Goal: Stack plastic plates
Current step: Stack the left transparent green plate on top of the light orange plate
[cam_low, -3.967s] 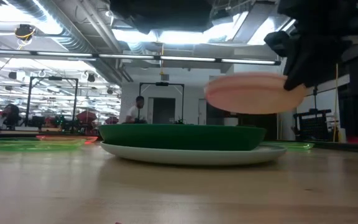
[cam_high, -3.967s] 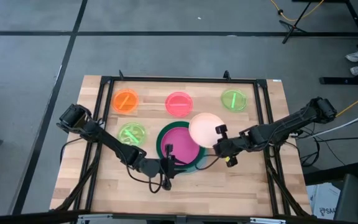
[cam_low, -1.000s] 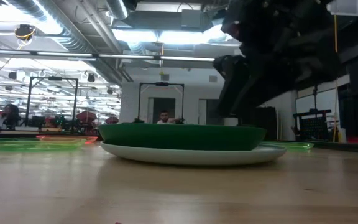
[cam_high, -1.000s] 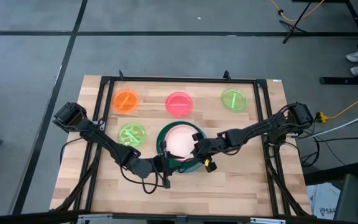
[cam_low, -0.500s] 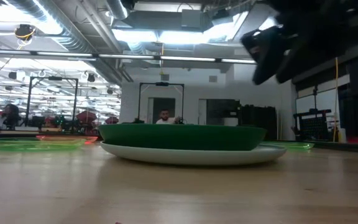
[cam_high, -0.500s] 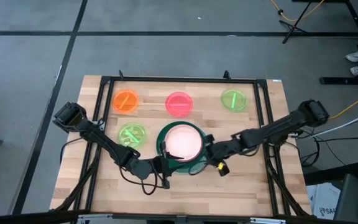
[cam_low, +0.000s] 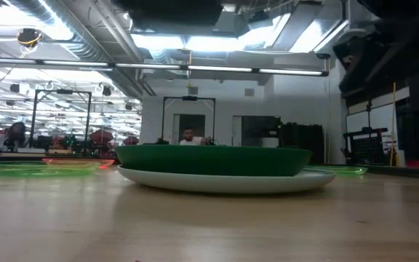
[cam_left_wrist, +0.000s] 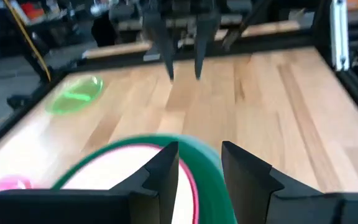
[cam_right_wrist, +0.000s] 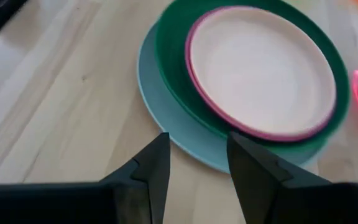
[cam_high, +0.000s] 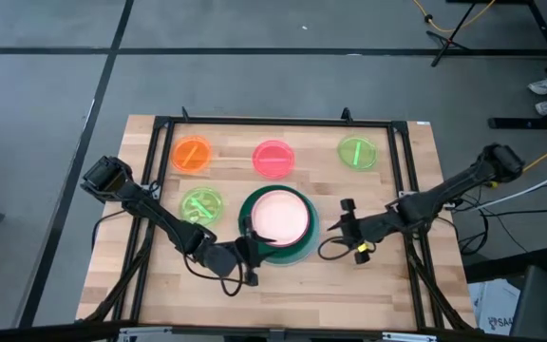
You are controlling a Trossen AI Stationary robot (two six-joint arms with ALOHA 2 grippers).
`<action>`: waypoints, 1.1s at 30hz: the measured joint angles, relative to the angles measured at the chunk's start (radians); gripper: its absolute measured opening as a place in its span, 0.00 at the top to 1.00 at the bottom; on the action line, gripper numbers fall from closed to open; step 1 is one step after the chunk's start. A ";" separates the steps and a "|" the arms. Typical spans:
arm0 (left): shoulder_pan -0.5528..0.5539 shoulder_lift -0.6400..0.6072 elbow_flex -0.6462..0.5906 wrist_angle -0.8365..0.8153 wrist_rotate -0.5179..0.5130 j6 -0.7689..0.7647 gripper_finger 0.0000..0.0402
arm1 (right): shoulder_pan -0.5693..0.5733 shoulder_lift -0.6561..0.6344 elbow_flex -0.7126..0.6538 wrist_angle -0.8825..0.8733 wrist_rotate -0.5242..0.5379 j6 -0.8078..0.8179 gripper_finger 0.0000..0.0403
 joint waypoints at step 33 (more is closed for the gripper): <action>-0.027 -0.114 -0.004 -1.048 0.327 -0.878 0.71 | -0.002 -0.079 -0.025 -0.077 0.066 0.061 0.63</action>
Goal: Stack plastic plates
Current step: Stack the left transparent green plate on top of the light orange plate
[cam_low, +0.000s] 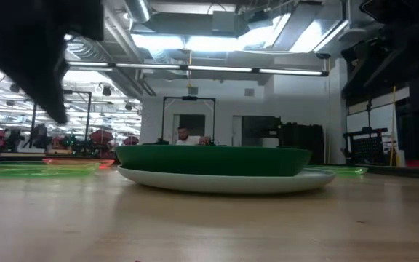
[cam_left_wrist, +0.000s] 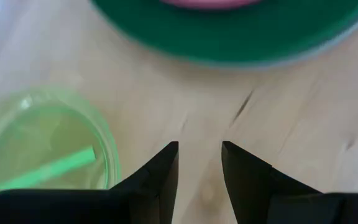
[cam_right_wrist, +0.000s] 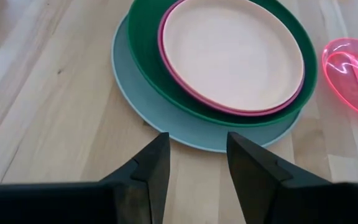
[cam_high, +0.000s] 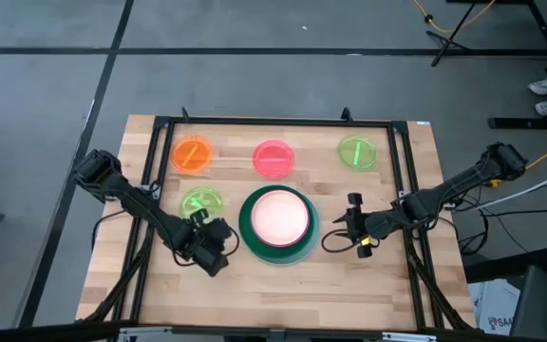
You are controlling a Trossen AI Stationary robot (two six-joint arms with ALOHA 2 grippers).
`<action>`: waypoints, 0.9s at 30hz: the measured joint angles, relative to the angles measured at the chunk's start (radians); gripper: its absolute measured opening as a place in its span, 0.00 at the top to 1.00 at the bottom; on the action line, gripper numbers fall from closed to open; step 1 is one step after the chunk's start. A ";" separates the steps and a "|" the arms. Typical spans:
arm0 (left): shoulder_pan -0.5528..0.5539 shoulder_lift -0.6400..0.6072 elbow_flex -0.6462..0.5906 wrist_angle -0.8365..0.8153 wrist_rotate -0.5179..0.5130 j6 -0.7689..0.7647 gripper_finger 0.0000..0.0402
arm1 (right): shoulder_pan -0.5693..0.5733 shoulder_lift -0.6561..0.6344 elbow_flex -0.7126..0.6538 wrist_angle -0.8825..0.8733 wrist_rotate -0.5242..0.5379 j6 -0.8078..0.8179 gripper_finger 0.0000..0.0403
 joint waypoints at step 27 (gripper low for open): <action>-0.001 0.000 -0.238 -0.057 0.062 -0.008 0.71 | 0.000 0.000 0.000 0.003 0.002 -0.001 0.63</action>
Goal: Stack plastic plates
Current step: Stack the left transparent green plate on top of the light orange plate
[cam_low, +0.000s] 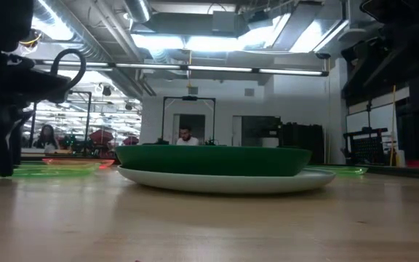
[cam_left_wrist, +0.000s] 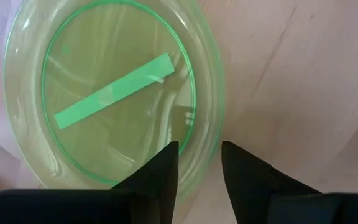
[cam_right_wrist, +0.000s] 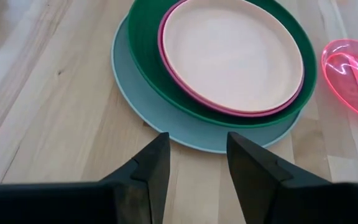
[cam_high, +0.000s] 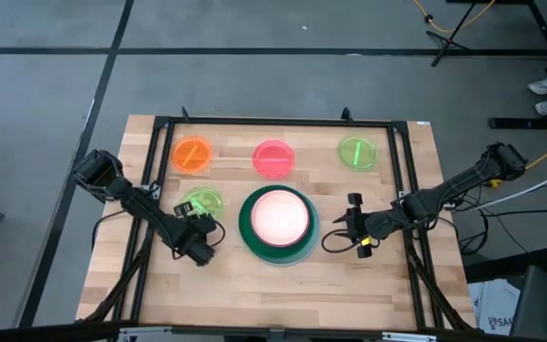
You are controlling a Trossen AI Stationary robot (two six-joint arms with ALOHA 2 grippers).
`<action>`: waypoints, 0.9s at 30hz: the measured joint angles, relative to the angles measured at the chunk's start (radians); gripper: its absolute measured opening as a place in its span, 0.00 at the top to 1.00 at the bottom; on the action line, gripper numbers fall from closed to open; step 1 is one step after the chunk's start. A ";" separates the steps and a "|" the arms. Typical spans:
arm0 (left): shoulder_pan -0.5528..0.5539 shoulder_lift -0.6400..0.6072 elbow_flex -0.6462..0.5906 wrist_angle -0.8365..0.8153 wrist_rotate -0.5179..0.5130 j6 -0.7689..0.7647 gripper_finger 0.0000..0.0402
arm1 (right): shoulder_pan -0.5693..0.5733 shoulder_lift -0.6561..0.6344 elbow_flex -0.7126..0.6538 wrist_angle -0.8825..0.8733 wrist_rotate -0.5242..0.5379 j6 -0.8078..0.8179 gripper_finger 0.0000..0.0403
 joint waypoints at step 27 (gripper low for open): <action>0.000 0.001 0.008 0.009 -0.036 0.053 0.99 | 0.000 0.000 0.000 0.000 0.025 0.000 0.63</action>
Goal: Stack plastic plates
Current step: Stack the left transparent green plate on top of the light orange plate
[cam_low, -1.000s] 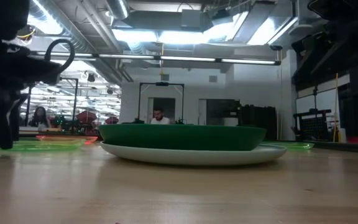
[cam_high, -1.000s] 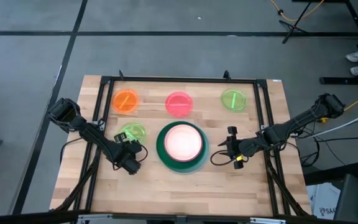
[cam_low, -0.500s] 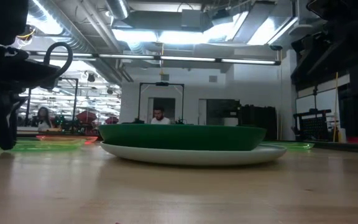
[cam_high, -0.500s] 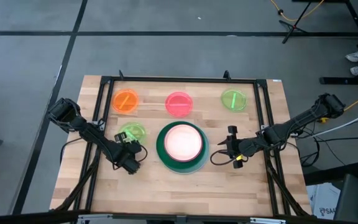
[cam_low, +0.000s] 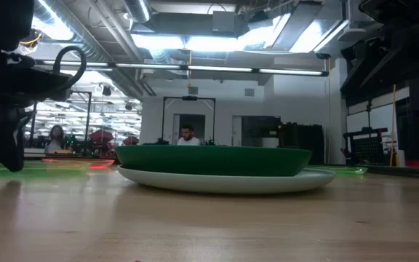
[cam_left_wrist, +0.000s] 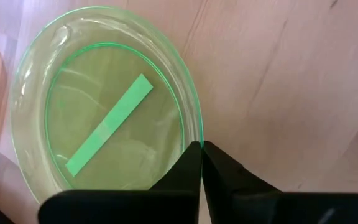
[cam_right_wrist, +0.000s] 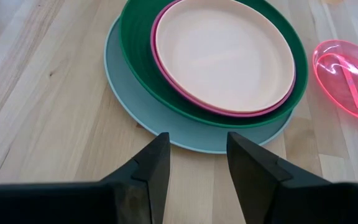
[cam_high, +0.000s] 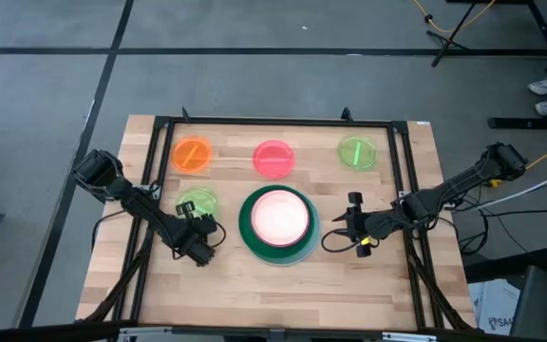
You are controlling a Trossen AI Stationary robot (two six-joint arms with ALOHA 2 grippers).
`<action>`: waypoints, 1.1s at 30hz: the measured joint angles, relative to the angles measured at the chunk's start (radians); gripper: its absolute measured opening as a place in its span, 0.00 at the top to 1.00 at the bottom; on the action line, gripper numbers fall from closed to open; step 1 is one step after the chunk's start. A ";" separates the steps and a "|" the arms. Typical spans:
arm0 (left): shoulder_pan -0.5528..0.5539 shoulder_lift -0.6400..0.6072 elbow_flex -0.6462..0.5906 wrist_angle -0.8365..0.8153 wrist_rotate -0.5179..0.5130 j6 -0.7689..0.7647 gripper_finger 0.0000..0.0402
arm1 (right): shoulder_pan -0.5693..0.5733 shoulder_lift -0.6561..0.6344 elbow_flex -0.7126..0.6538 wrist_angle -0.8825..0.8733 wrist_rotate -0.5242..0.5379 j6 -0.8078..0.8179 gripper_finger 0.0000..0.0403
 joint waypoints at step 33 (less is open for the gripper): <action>0.000 0.000 0.296 -0.029 -0.247 0.247 1.00 | 0.000 0.000 0.000 0.000 0.000 0.000 0.63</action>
